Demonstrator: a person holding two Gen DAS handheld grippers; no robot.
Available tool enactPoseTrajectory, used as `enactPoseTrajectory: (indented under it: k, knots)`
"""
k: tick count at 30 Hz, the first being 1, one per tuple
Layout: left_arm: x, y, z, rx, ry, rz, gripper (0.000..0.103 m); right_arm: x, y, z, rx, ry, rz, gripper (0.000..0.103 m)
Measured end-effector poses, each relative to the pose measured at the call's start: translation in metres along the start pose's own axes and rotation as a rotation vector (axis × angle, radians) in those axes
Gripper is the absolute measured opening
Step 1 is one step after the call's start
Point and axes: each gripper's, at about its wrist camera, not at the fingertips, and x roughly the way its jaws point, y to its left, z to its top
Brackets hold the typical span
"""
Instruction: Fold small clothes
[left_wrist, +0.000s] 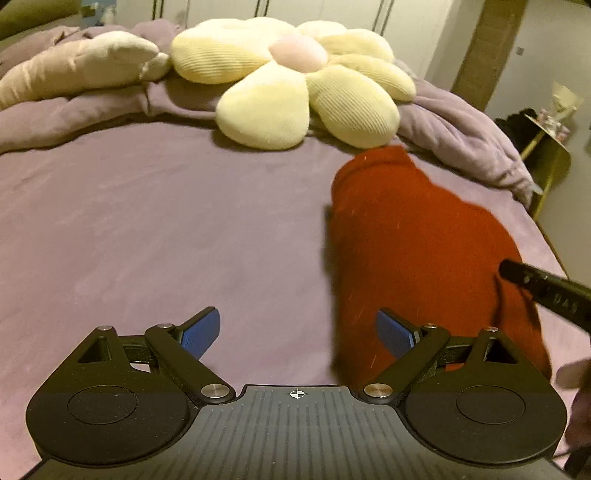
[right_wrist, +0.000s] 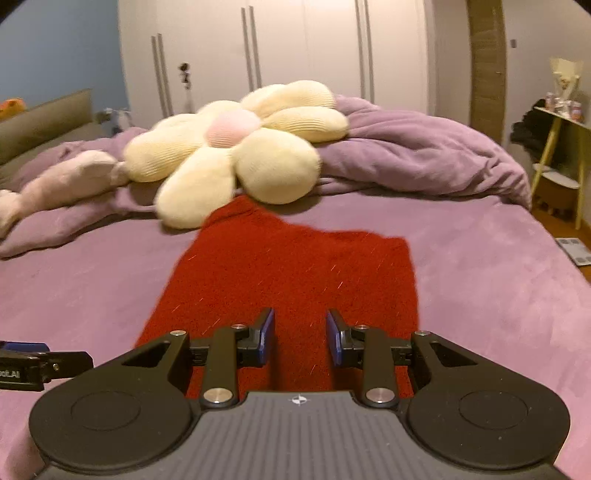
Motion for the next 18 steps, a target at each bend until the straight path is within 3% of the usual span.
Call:
enactPoseTrajectory:
  k: [6, 12, 16, 18]
  knots:
    - [0.049, -0.036, 0.029, -0.001, 0.0, -0.03, 0.096, 0.051, -0.014, 0.005, 0.018, 0.063, -0.075, 0.028]
    - [0.078, -0.046, 0.033, 0.057, 0.011, -0.034, 0.102, 0.066, -0.042, -0.013, 0.037, 0.074, -0.048, 0.027]
    - [0.074, -0.039, 0.053, 0.05, 0.027, -0.016, 0.101, 0.067, -0.048, 0.015, 0.072, 0.147, -0.001, 0.028]
    - [0.072, -0.042, 0.067, 0.052, -0.014, 0.031, 0.099, 0.064, -0.046, 0.032, 0.107, 0.099, 0.003, 0.03]
